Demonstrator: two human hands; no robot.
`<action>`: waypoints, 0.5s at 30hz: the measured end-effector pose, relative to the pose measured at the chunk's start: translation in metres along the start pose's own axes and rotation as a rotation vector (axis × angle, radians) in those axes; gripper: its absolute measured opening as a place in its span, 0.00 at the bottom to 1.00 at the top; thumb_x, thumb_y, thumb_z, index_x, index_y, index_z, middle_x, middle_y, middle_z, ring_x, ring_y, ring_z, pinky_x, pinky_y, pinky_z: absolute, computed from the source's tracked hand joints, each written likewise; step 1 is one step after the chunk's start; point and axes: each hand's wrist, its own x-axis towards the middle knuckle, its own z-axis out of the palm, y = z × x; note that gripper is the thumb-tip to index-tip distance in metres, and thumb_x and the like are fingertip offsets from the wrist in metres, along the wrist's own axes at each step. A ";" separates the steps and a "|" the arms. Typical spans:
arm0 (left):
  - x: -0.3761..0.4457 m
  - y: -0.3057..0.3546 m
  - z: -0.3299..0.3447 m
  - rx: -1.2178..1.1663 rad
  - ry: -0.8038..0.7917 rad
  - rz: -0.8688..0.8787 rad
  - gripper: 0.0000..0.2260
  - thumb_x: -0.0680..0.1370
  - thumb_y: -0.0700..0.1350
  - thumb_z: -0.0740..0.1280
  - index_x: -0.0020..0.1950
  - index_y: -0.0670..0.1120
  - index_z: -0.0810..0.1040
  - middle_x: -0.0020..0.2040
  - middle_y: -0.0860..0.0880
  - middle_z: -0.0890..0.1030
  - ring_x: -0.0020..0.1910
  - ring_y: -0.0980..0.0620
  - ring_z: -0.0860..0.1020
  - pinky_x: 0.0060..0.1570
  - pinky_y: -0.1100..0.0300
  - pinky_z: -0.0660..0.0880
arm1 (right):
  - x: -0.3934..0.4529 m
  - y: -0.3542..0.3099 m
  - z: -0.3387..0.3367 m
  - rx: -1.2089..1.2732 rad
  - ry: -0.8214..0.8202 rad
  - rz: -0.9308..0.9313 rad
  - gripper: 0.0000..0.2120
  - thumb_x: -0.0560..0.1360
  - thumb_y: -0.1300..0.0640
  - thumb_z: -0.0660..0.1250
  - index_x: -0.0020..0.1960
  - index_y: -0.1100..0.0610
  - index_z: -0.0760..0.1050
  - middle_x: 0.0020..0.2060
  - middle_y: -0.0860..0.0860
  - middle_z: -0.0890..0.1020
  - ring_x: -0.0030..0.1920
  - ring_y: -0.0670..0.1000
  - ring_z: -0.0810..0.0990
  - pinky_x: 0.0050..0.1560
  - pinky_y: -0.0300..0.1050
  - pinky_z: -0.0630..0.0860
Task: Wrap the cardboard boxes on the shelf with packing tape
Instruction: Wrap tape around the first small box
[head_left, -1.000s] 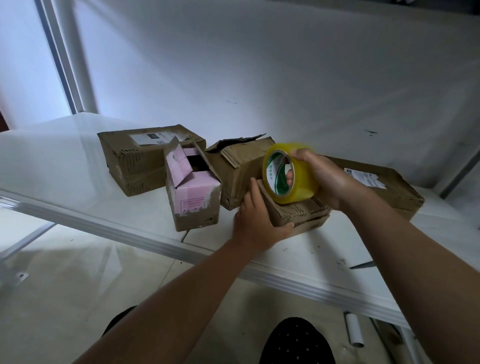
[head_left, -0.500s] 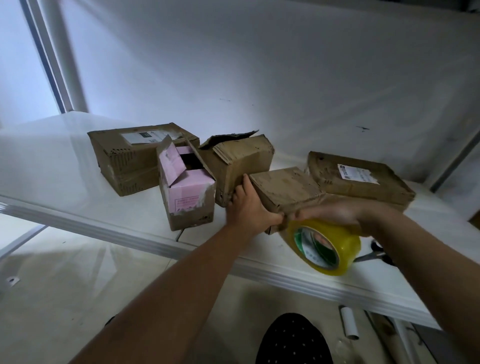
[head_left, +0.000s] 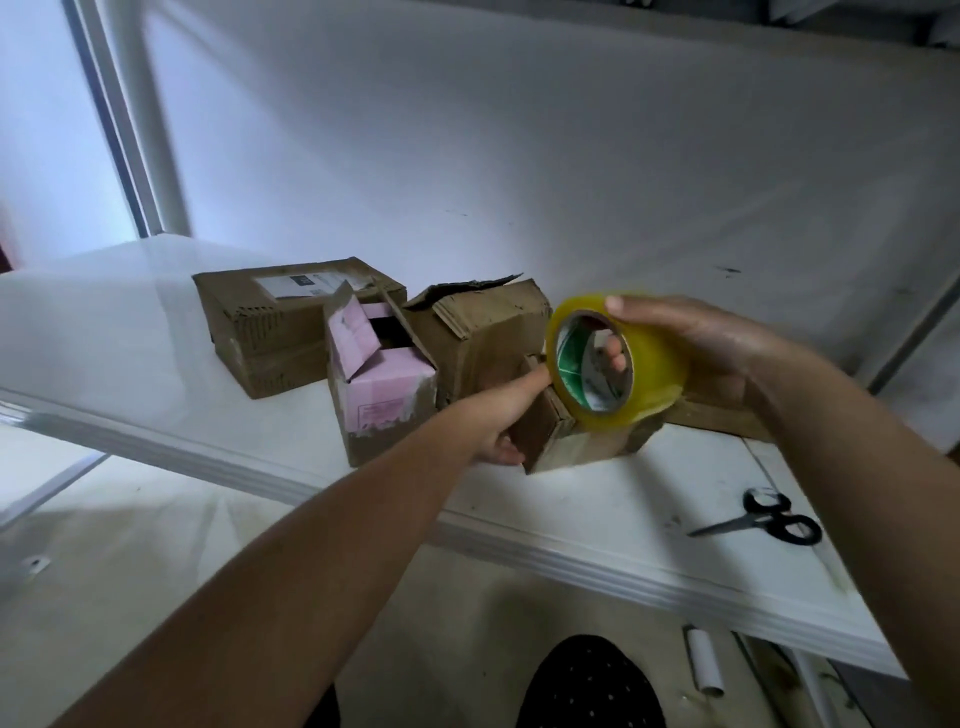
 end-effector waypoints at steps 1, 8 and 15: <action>0.000 -0.003 0.004 0.039 0.051 0.014 0.34 0.73 0.70 0.60 0.69 0.47 0.67 0.62 0.45 0.75 0.56 0.47 0.77 0.55 0.51 0.76 | 0.003 -0.002 0.004 0.028 0.042 -0.012 0.21 0.65 0.45 0.75 0.51 0.58 0.80 0.38 0.55 0.83 0.35 0.50 0.81 0.36 0.42 0.81; -0.016 -0.032 0.005 0.324 0.362 0.830 0.32 0.79 0.55 0.61 0.78 0.43 0.52 0.76 0.43 0.60 0.74 0.47 0.60 0.69 0.56 0.59 | 0.015 -0.002 0.010 0.007 0.149 0.031 0.15 0.73 0.46 0.67 0.50 0.57 0.77 0.26 0.48 0.80 0.25 0.44 0.78 0.26 0.36 0.74; -0.013 -0.018 0.002 0.681 0.292 0.589 0.56 0.68 0.60 0.73 0.77 0.46 0.33 0.78 0.43 0.51 0.76 0.44 0.52 0.72 0.47 0.55 | 0.024 -0.010 0.018 -0.061 0.118 0.022 0.15 0.72 0.44 0.68 0.48 0.56 0.77 0.28 0.49 0.82 0.26 0.46 0.80 0.27 0.38 0.76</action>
